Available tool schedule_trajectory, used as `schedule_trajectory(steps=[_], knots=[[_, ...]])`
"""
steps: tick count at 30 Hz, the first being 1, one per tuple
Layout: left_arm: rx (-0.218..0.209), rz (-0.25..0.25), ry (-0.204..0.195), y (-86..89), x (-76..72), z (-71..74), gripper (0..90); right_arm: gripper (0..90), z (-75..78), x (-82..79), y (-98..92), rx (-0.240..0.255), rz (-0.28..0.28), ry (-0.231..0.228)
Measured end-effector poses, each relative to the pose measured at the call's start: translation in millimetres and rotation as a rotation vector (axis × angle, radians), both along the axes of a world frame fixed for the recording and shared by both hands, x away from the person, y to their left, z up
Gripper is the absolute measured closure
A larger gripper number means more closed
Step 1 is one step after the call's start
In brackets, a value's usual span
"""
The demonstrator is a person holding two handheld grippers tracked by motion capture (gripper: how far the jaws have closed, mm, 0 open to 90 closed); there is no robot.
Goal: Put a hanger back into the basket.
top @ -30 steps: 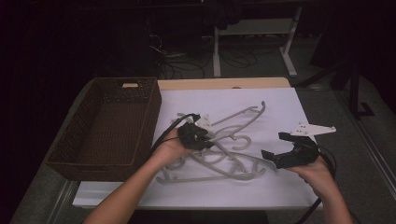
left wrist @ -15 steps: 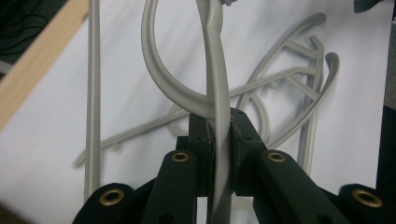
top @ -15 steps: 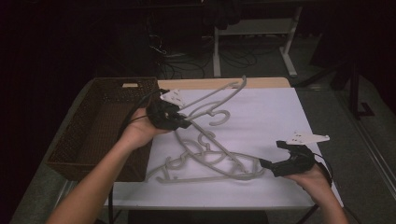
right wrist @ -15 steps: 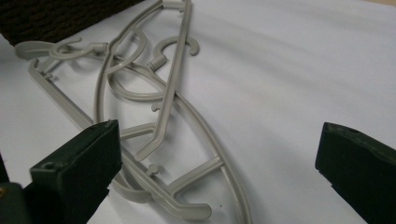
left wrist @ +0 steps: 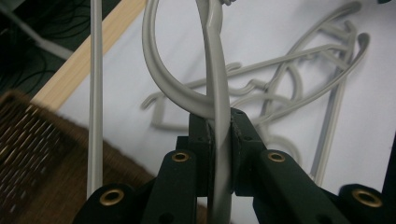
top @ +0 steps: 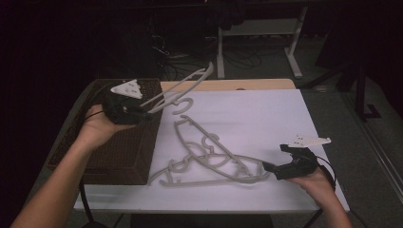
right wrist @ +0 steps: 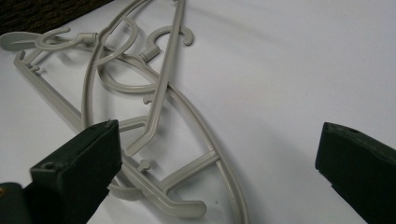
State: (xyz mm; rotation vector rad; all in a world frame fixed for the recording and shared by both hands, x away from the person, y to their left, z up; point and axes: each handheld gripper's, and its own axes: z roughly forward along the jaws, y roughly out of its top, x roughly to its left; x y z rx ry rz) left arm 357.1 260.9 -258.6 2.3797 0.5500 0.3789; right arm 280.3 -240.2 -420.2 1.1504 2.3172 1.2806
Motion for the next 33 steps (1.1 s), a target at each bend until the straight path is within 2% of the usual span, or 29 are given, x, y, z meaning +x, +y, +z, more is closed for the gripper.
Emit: schedule_trajectory(steps=[7, 8, 9, 15, 18, 20, 27, 33], knots=[[-0.032, 0.078, 0.012, 48.2, -3.2, -6.1, 82.1, 0.3, -0.8, 1.3, -2.2, 0.000, -0.004, 0.001], [-0.032, 0.095, 0.017, 61.5, -5.8, -8.8, 82.0, 0.3, -0.8, 1.3, -2.4, 0.001, -0.006, 0.001], [-0.032, 0.095, 0.017, 61.5, -5.8, -8.8, 82.0, 0.3, -0.8, 1.3, -2.4, 0.001, -0.006, 0.001], [-0.049, 0.150, 0.041, 101.6, -14.3, -17.9, 82.0, 0.3, -1.0, 1.5, -4.0, 0.002, -0.015, 0.007], [-0.055, 0.177, 0.061, 116.3, -16.2, -25.2, 82.0, 0.3, -1.6, 2.3, -3.5, -0.003, -0.018, 0.006], [-0.052, 0.190, 0.072, 124.0, -16.4, -30.4, 82.0, 0.3, -1.7, 2.6, -3.3, -0.004, -0.017, 0.006], [-0.082, 0.234, 0.110, 141.7, -13.2, -47.6, 82.0, 0.3, -2.6, 3.2, -2.6, -0.009, -0.019, 0.011], [-0.029, 0.232, 0.135, 134.4, -6.6, -56.6, 81.8, 0.3, -2.6, 3.1, -2.8, -0.010, -0.020, 0.011]])
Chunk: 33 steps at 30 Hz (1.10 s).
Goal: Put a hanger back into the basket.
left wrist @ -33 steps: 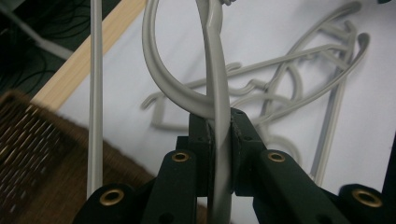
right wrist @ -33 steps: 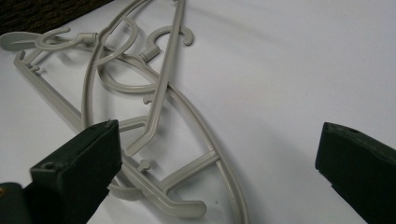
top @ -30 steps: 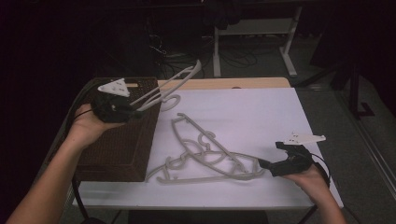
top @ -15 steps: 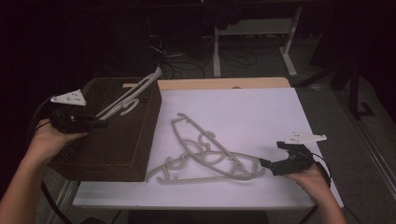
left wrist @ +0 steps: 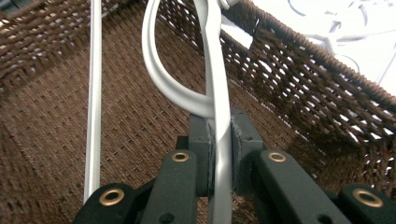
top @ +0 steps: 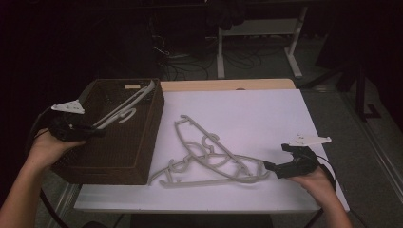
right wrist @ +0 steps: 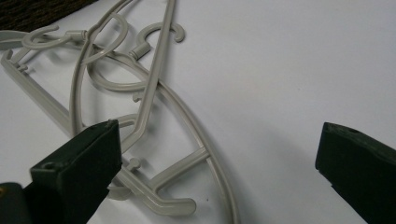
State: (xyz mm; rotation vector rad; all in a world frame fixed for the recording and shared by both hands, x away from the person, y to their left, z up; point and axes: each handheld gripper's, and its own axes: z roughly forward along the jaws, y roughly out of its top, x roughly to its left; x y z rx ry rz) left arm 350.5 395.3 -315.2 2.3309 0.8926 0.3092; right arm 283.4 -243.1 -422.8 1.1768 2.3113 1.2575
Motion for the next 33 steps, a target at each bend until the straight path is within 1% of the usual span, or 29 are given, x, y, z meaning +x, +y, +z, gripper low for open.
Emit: schedule_trajectory(steps=[2, 6, 9, 11, 17, 18, 19, 20, 21, 22, 23, 24, 25, 26, 27, 28, 29, 30, 32, 33], knots=[[0.011, -0.004, -0.003, -3.0, 2.5, -2.5, 81.8, 0.3, 0.2, -0.3, 0.1, 0.000, 0.002, -0.002], [0.010, -0.007, 0.008, -5.7, 6.8, -6.2, 81.7, 0.3, 0.0, -0.1, 0.1, -0.003, 0.001, -0.002], [-0.033, -0.005, 0.032, -2.5, 7.4, -9.7, 81.5, 0.3, -0.1, -0.1, 0.3, -0.005, 0.002, -0.001], [-0.043, -0.010, 0.040, -2.0, 7.4, -11.8, 81.5, 0.3, -0.1, 0.0, 0.3, -0.005, 0.002, -0.002], [-0.005, -0.012, 0.080, -1.0, 7.4, -18.5, 81.2, 0.3, 0.3, 0.0, 0.3, -0.005, 0.001, -0.002], [-0.003, -0.014, 0.080, 0.2, 7.8, -20.4, 81.0, 0.3, 0.5, 0.0, 0.2, -0.004, 0.000, -0.001], [-0.003, -0.007, 0.074, 1.3, 7.7, -22.1, 80.6, 0.3, 0.5, 0.5, 0.1, -0.004, -0.001, -0.002], [-0.004, 0.001, 0.077, 2.8, 8.4, -24.0, 80.6, 0.3, 0.5, 0.5, 0.1, -0.004, -0.001, -0.002], [-0.011, -0.002, 0.080, 4.3, 8.9, -25.6, 80.3, 0.3, 0.3, 0.7, 0.1, -0.006, 0.000, -0.003], [-0.027, -0.002, 0.081, 5.6, 9.4, -26.7, 80.3, 0.3, 0.3, 0.8, 0.3, -0.006, 0.000, -0.003], [-0.031, 0.001, 0.084, 6.6, 10.0, -27.8, 76.7, 0.3, 0.3, 0.6, 0.7, -0.006, 0.001, -0.002], [-0.027, 0.012, 0.084, 6.6, 10.4, -28.9, 76.7, 0.3, 0.3, 0.6, 0.7, -0.006, 0.001, -0.002], [-0.008, 0.026, 0.079, 6.5, 10.7, -30.1, 62.5, 0.3, 0.4, 0.5, 0.8, -0.006, 0.002, -0.002], [0.011, 0.038, 0.076, 6.2, 11.0, -31.3, 62.5, 0.3, 0.4, 0.5, 0.8, -0.006, 0.002, -0.002], [0.019, 0.050, 0.072, 6.1, 11.3, -32.3, 56.5, 0.3, 0.4, 0.5, 0.7, -0.006, 0.002, -0.003], [0.017, 0.067, 0.063, 6.3, 11.4, -32.8, 49.0, 0.3, 0.5, 0.5, 0.6, -0.006, 0.002, -0.003], [0.007, 0.074, 0.062, 7.1, 11.4, -32.3, 41.8, 0.3, 0.7, 0.6, 0.2, -0.004, 0.001, -0.003], [-0.003, 0.077, 0.052, 7.4, 10.8, -31.4, 41.8, 0.3, 0.7, 0.6, 0.2, -0.004, 0.001, -0.003], [-0.020, 0.078, 0.033, 7.6, 9.3, -28.8, 34.2, 0.3, 1.1, 0.6, 0.5, -0.003, 0.000, -0.003], [-0.037, 0.074, 0.026, 7.6, 8.6, -27.2, 34.2, 0.3, 1.1, 0.6, 0.5, -0.003, 0.000, -0.003]])
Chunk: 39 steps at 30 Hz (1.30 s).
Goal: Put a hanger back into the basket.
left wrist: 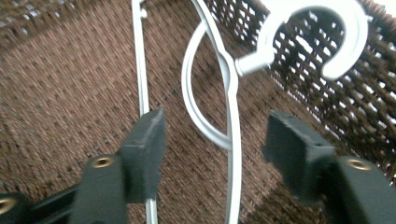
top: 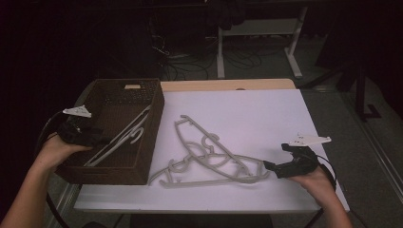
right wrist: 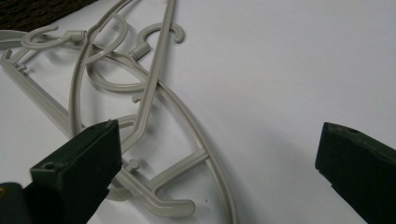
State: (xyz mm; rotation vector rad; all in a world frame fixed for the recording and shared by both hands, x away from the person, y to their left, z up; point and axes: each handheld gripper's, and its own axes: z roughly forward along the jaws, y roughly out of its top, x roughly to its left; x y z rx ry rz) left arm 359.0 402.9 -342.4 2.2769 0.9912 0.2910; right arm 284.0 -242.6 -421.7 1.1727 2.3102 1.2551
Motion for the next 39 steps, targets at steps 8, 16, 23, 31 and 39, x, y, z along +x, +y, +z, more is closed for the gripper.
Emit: schedule_trajectory(steps=[8, 16, 23, 31, 39], knots=[[-0.124, -0.037, -0.059, -13.2, -6.0, 15.3, 24.4, 0.3, 3.3, -0.5, 3.2, 0.002, 0.006, -0.008], [-0.231, -0.129, -0.094, -55.1, -11.9, 31.0, 20.9, 0.3, 4.4, -1.0, 4.5, -0.001, 0.011, -0.015], [-0.283, -0.203, -0.122, -98.8, -15.7, 38.0, 19.1, 0.3, 5.0, -1.8, 5.5, 0.001, 0.017, -0.015], [-0.339, -0.264, -0.132, -139.1, -16.4, 35.9, 15.7, 0.3, 6.4, -0.1, 12.5, -0.012, 0.031, -0.014], [-0.339, -0.293, -0.119, -164.5, -16.0, 26.2, 13.3, 0.3, 10.0, 1.4, 24.9, -0.026, 0.065, -0.010]])
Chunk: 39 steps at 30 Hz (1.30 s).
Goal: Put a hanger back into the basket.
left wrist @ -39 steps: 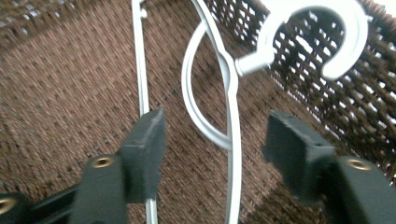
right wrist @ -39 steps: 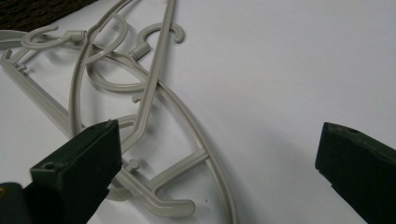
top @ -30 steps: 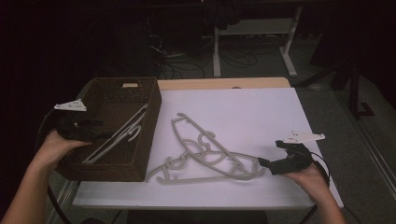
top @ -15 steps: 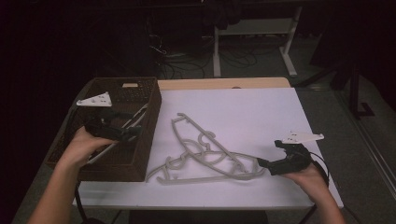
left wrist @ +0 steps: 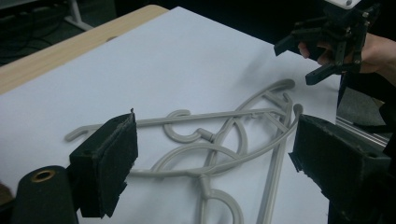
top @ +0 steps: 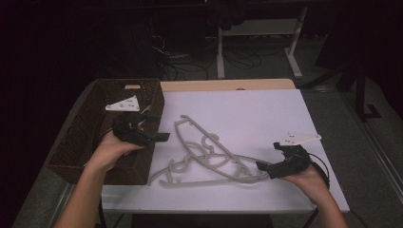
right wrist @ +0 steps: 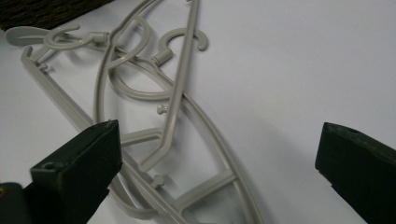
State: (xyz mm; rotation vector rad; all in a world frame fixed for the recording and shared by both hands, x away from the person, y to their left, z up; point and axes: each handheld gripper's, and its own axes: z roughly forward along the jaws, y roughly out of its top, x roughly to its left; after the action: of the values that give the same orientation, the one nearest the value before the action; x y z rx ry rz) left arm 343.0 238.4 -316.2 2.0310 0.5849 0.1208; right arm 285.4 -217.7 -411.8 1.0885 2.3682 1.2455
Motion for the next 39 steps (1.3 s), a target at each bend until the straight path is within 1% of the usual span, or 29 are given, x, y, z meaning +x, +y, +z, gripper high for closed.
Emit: schedule_trajectory(steps=[2, 3, 4, 5, 6, 7, 8, 11, 12, 14, 18, 21, 23, 27, 32, 35, 36, 37, 38, 39], knots=[[-0.011, -0.007, -0.003, -4.5, -0.3, -2.1, 13.1, 0.4, 0.5, 1.2, 4.4, -0.001, 0.009, 0.005], [-0.014, -0.010, 0.002, -7.2, -0.2, -3.4, 13.0, 0.3, 0.6, 2.0, 7.1, -0.001, 0.012, 0.006], [-0.010, -0.015, 0.004, -9.9, 0.0, -4.7, 12.4, 0.3, 0.6, 3.0, 9.9, -0.005, 0.022, 0.011], [-0.007, -0.020, 0.003, -12.3, -0.2, -5.7, 12.2, 0.4, 1.3, 4.6, 17.0, -0.013, 0.034, 0.017], [-0.008, -0.025, 0.003, -14.5, -0.3, -6.7, 12.2, 0.4, 1.3, 4.6, 17.0, -0.013, 0.034, 0.017], [-0.004, -0.031, 0.002, -16.3, -0.3, -7.5, 11.8, 2.4, 1.8, 5.3, 21.0, -0.014, 0.042, 0.021], [-0.003, -0.035, 0.004, -18.1, -0.7, -8.2, 11.5, 3.7, 3.2, 6.9, 29.2, -0.018, 0.063, 0.023], [0.001, -0.044, 0.005, -21.0, -1.4, -9.8, 11.5, 4.1, 3.7, 7.6, 34.1, -0.020, 0.073, 0.025], [0.004, -0.051, 0.009, -23.7, -2.2, -11.5, 11.5, 7.6, 4.6, 10.1, 49.4, -0.035, 0.110, 0.038], [0.004, -0.053, 0.011, -24.8, -2.4, -12.2, 11.5, 10.3, 4.6, 11.2, 54.6, -0.037, 0.124, 0.042], [0.007, -0.058, 0.013, -27.1, -2.7, -14.0, 11.6, 15.6, 4.4, 16.2, 76.0, -0.048, 0.171, 0.061], [0.010, -0.061, 0.014, -28.5, -3.0, -15.3, 11.6, 21.2, 3.4, 18.8, 93.1, -0.064, 0.206, 0.079], [0.013, -0.061, 0.016, -29.1, -3.1, -16.0, 11.6, 27.1, 2.1, 21.0, 104.5, -0.072, 0.234, 0.081], [0.016, -0.069, 0.019, -30.4, -3.8, -17.2, 11.7, 37.4, -1.6, 26.0, 127.7, -0.093, 0.273, 0.121], [0.011, -0.073, 0.021, -30.7, -4.8, -17.1, 11.8, 46.9, -12.2, 31.6, 151.4, -0.144, 0.305, 0.175], [0.012, -0.077, 0.021, -30.9, -5.1, -17.1, 12.0, 53.5, -18.5, 34.3, 160.7, -0.175, 0.316, 0.191], [0.012, -0.077, 0.020, -31.1, -5.2, -17.3, 12.0, 56.0, -20.2, 34.5, 162.9, -0.186, 0.321, 0.189], [0.015, -0.079, 0.019, -31.3, -5.3, -17.3, 12.0, 59.8, -23.3, 34.0, 165.7, -0.214, 0.316, 0.194], [0.015, -0.079, 0.019, -31.6, -5.5, -17.5, 12.0, 59.8, -23.3, 34.0, 165.7, -0.214, 0.316, 0.194], [0.014, -0.078, 0.020, -31.8, -5.5, -17.7, 12.0, 61.8, -24.7, 33.9, 166.4, -0.224, 0.315, 0.195]])
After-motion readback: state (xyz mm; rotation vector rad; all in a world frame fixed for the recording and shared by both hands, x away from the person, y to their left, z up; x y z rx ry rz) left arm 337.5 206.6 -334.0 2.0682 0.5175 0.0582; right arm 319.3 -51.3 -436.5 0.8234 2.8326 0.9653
